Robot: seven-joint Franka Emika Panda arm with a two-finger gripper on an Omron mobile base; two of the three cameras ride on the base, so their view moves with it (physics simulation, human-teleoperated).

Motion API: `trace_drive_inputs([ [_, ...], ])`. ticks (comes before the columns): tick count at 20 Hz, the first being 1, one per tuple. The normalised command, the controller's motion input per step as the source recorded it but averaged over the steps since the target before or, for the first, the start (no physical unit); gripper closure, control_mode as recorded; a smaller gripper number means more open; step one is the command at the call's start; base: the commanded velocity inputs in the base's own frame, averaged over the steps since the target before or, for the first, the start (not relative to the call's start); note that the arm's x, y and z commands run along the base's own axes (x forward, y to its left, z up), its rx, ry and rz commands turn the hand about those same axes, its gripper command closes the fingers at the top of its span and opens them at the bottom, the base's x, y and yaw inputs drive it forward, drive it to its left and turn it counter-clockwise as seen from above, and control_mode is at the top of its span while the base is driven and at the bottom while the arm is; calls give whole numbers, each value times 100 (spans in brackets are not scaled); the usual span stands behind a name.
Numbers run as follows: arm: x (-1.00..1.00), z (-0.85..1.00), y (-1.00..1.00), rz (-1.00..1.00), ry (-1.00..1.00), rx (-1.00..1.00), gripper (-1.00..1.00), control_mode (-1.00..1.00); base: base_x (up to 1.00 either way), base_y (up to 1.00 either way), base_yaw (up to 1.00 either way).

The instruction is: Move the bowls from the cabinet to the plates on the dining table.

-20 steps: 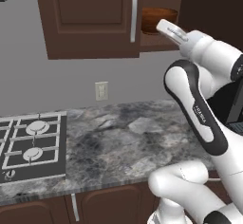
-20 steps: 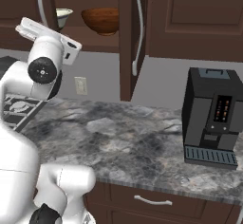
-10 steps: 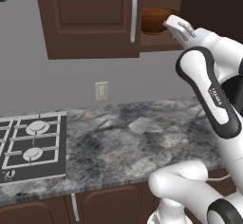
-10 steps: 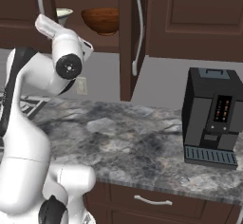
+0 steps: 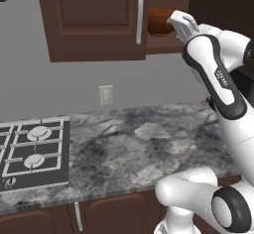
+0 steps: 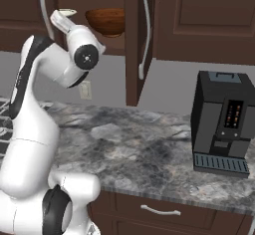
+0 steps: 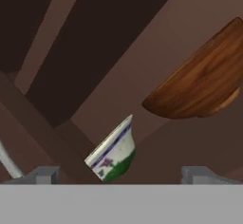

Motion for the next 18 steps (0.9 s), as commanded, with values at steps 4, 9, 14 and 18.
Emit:
trace_drive_inputs([
  [4, 39, 0, 0, -2, 7, -13, -100, -100, 0, 0, 0],
  [9, 44, 0, 0, -4, 4, -16, -100, -100, 0, 0, 0],
  [14, 52, 0, 4, -3, 6, -14, -100, -100, 0, 0, 0],
  [18, 39, 0, 8, -1, 2, -14, -100, -100, 0, 0, 0],
])
